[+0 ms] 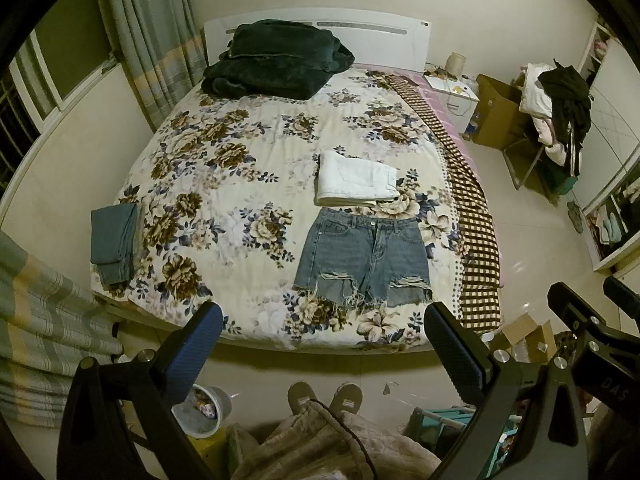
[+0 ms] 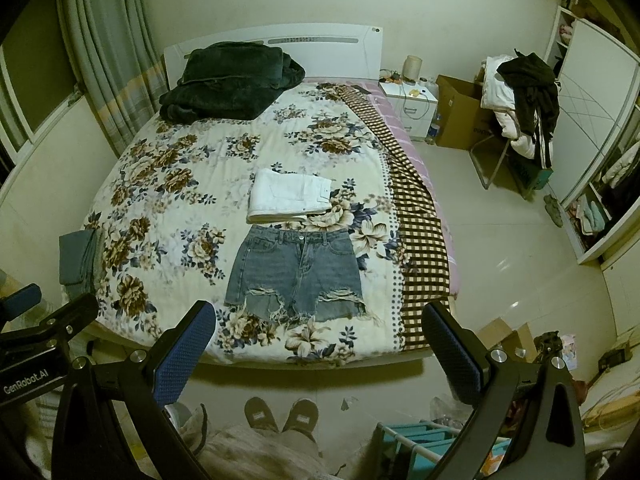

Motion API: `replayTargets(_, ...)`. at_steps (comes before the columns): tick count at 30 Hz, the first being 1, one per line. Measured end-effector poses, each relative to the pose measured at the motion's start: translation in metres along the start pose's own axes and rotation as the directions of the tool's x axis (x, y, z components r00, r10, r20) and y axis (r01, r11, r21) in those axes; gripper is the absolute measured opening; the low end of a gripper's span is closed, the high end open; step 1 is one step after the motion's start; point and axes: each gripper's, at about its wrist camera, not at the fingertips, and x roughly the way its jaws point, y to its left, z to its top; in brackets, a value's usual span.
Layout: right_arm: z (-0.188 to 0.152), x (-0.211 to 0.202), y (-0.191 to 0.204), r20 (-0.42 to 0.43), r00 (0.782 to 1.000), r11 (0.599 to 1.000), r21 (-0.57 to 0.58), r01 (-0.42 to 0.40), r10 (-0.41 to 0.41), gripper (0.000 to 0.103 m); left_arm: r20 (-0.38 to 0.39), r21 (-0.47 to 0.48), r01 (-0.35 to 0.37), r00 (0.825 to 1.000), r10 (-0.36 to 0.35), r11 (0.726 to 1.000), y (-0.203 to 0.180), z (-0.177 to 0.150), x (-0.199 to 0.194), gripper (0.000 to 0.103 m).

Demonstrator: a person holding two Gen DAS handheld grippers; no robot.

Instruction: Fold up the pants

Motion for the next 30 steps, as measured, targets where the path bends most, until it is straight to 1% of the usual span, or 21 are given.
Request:
replayTargets(1,0.0,0.0,0.0,-0.003,1.0,1.0,0.0,-0.001,0.001,0.103,-0.002,0.0,0.001,1.0,-0.001,1.0,0.001,-0.008,0.002,0.103)
replayTargets(3,0.004,-0.002,0.006,-0.005,1.0,1.0,-0.003,0.001,-0.001,0.103,-0.004,0.003,0.002,1.0,-0.002,1.0,0.002,-0.01,0.002,0.103)
replayTargets(4,0.003,-0.002,0.004,-0.001,1.0,1.0,-0.005,0.0,0.0,0.103,-0.006,0.004,0.003,1.0,-0.003,1.0,0.001,0.001,-0.001,0.103)
replayTargets(9,0.005,-0.004,0.008,-0.009,1.0,1.0,-0.002,0.002,-0.002,0.103,-0.005,0.003,0.004,1.0,-0.004,1.0,0.0,0.0,0.0,0.103)
replayTargets(10,0.002,0.008,0.003,-0.012,1.0,1.0,-0.002,0.0,0.0,0.103,-0.006,0.004,0.004,1.0,-0.004,1.0,0.0,0.0,0.0,0.103)
replayTargets(14,-0.002,0.015,0.006,-0.025,1.0,1.0,0.009,0.006,-0.006,0.103,-0.006,0.011,0.001,1.0,-0.001,1.0,-0.002,0.003,0.003,0.103)
replayTargets(17,-0.009,0.035,0.007,-0.04,0.999,1.0,0.026,0.005,-0.004,0.103,0.013,0.021,-0.027,1.0,0.027,0.999,-0.001,0.009,0.017,0.103)
replayTargets(20,-0.012,0.065,0.006,-0.051,0.999,0.998,0.06,0.014,-0.011,0.103,0.028,0.036,-0.054,0.998,0.053,0.998,0.001,0.018,0.045,0.103)
replayTargets(23,-0.004,0.099,0.001,-0.06,0.998,0.997,0.077,0.032,-0.027,0.103,0.031,0.059,-0.079,0.997,0.077,0.995,0.0,0.029,0.081,0.103)
replayTargets(26,0.0,0.143,-0.014,-0.103,0.994,0.994,0.104,0.041,-0.03,0.103,-0.006,0.064,-0.083,0.996,0.084,0.994,-0.007,0.039,0.122,0.103)
replayTargets(28,0.003,0.174,-0.027,-0.134,0.991,0.992,0.116,0.038,-0.022,0.103,-0.048,0.063,-0.078,0.996,0.081,0.995,-0.015,0.044,0.151,0.103)
replayTargets(30,0.007,0.211,-0.042,-0.175,0.984,0.992,0.122,0.039,-0.017,0.103,-0.071,0.061,-0.102,0.992,0.107,0.993,-0.029,0.049,0.18,0.103)
